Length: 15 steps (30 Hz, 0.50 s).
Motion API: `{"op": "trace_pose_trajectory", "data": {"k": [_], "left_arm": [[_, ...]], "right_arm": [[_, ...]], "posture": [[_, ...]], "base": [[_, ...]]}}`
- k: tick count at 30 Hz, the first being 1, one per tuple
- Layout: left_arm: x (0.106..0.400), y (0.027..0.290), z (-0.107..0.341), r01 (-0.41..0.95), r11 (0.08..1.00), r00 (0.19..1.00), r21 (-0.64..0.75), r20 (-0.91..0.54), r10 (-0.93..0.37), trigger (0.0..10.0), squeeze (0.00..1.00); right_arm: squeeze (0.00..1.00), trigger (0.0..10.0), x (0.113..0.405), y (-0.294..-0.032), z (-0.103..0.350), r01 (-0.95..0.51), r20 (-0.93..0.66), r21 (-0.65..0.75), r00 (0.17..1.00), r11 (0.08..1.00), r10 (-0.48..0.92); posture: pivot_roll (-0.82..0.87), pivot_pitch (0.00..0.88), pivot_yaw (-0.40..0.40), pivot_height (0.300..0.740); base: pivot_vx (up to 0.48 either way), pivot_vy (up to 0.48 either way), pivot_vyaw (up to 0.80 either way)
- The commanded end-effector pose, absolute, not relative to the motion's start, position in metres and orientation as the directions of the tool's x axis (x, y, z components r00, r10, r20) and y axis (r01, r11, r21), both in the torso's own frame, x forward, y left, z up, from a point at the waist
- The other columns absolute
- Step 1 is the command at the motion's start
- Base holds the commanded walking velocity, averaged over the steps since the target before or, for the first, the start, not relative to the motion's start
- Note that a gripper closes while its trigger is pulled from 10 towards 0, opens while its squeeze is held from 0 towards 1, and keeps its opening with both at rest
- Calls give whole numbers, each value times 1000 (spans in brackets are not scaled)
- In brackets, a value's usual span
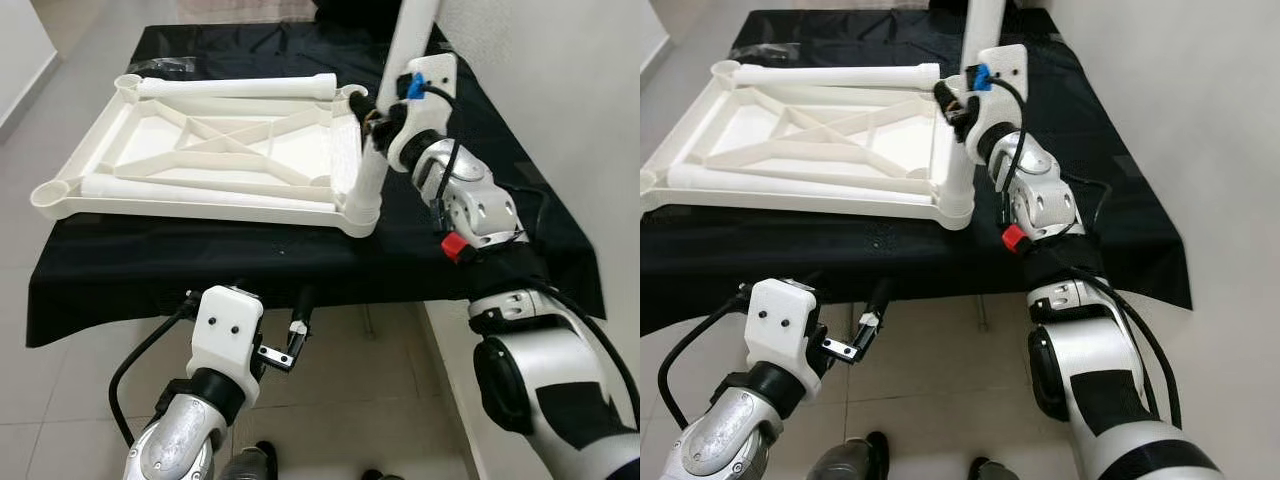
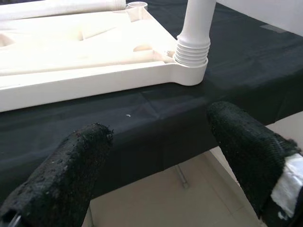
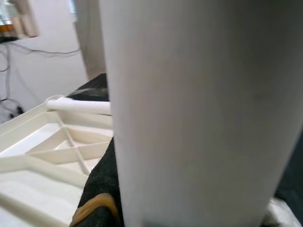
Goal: Building children table
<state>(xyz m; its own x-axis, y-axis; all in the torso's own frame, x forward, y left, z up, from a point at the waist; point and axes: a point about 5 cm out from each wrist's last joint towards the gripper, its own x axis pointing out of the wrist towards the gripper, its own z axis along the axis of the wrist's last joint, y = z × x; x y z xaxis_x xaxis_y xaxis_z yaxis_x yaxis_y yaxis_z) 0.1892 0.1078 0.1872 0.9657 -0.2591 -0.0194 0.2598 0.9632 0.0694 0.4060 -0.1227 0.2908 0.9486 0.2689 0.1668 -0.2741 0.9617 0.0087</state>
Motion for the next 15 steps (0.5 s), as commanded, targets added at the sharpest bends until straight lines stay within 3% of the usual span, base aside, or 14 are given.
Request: {"op": "trace_pose_trajectory", "data": {"k": [1, 10, 15], "left_arm": [[189, 110, 184, 255, 964, 967, 78, -38, -253, 10000, 0], [189, 110, 184, 255, 964, 967, 80, -36, -253, 10000, 0], [190, 111, 184, 253, 964, 967, 79, -36, -251, 10000, 0]], "right_arm": [[0, 10000, 407, -135, 224, -167, -87, 28, 982, 986, 169], [0, 10000, 405, -123, 222, -117, -75, -88, 991, 989, 111], [0, 10000, 406, -116, 220, -78, -94, -66, 993, 995, 72]], "posture": [[155, 242, -24, 740], [154, 244, -24, 740], [151, 243, -24, 740]], "base": [[0, 0, 0], [0, 0, 0], [0, 0, 0]]}}
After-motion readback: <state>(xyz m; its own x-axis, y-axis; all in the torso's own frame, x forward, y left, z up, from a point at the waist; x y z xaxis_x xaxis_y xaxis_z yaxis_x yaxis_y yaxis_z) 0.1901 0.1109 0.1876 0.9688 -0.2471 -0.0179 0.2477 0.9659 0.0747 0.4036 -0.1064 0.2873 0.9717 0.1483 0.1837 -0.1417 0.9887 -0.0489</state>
